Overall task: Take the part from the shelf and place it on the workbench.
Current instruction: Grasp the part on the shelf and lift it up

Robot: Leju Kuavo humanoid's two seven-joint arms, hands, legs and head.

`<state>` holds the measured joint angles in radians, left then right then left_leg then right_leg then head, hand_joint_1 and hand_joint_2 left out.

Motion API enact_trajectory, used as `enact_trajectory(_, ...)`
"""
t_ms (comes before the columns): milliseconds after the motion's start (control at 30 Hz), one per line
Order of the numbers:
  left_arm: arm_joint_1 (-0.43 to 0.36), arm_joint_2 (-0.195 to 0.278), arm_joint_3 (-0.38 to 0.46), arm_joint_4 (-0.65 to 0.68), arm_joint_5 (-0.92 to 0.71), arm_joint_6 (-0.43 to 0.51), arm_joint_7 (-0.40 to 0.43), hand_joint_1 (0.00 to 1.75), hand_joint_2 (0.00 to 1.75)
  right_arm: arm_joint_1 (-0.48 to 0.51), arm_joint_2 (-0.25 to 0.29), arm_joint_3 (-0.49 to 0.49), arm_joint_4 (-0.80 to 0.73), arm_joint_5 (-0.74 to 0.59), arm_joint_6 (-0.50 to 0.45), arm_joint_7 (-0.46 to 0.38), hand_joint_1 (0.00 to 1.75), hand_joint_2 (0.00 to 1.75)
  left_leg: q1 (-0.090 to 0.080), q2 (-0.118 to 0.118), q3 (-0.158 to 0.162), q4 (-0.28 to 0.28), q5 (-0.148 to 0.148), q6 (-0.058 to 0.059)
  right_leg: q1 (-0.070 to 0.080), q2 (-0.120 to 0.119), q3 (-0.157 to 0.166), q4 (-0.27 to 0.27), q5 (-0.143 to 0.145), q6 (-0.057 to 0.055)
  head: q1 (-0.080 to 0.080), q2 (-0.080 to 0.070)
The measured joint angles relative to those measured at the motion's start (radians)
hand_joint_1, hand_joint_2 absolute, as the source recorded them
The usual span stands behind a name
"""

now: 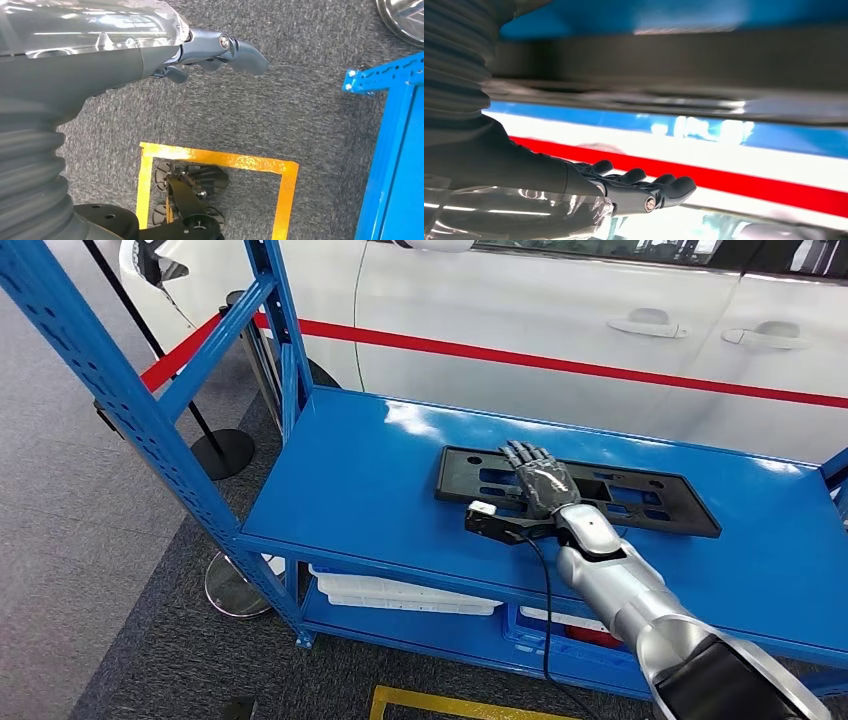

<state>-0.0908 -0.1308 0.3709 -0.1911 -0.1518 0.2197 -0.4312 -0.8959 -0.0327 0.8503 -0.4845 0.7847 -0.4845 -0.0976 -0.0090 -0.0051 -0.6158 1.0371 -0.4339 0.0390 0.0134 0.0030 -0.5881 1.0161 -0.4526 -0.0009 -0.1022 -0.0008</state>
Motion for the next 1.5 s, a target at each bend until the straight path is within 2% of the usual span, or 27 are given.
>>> enact_trajectory(133, 0.007, 0.000, 0.001, 0.000, 0.004, 0.002, -0.005, 0.00, 1.75, 0.011, -0.065, -0.040, -0.010, 0.008, -0.020, -0.016, 0.00, 1.75, 0.000, 0.000, 0.000, 0.000, -0.001, 0.001, 0.000, 0.000, 0.000, -0.001, 0.000, 0.000, 0.000, 0.000)
enact_trajectory(333, 0.012, 0.000, 0.005, 0.000, 0.005, 0.005, -0.010, 0.00, 1.75, 0.065, -0.174, -0.132, -0.107, 0.028, -0.008, -0.022, 0.00, 1.75, 0.000, -0.001, -0.001, 0.000, -0.001, 0.001, 0.000, -0.002, -0.001, -0.001, -0.001, 0.001, 0.000, 0.000)
enact_trajectory(600, 0.012, 0.000, 0.009, 0.000, 0.009, 0.000, -0.019, 0.00, 1.75, 0.154, -0.279, -0.215, -0.272, 0.021, 0.021, -0.043, 0.00, 1.75, 0.000, -0.001, -0.001, 0.000, -0.002, 0.000, 0.000, -0.001, -0.001, -0.001, -0.001, 0.001, 0.000, 0.000)
enact_trajectory(767, 0.011, 0.000, 0.019, 0.000, 0.016, -0.014, -0.021, 0.00, 1.75, 0.184, -0.302, -0.237, -0.334, 0.010, 0.080, -0.053, 0.00, 1.75, 0.000, 0.001, -0.001, 0.000, -0.002, 0.000, 0.000, 0.000, -0.001, -0.001, -0.001, 0.001, 0.000, 0.000)
enact_trajectory(1033, 0.012, 0.000, 0.024, 0.000, 0.011, 0.005, -0.013, 0.00, 1.75, 0.209, -0.328, -0.259, -0.359, -0.063, 0.112, -0.108, 0.00, 1.75, 0.000, 0.001, -0.001, 0.000, -0.002, 0.000, 0.000, 0.000, -0.001, -0.001, -0.001, 0.001, 0.000, 0.000)
enact_trajectory(1500, 0.010, -0.001, 0.025, 0.000, -0.003, 0.004, 0.000, 0.00, 1.75, 0.198, -0.311, -0.261, -0.331, -0.147, 0.208, -0.150, 0.00, 1.75, 0.000, 0.001, -0.001, 0.000, -0.002, 0.000, 0.000, 0.000, 0.000, -0.001, -0.001, 0.001, 0.000, 0.000)
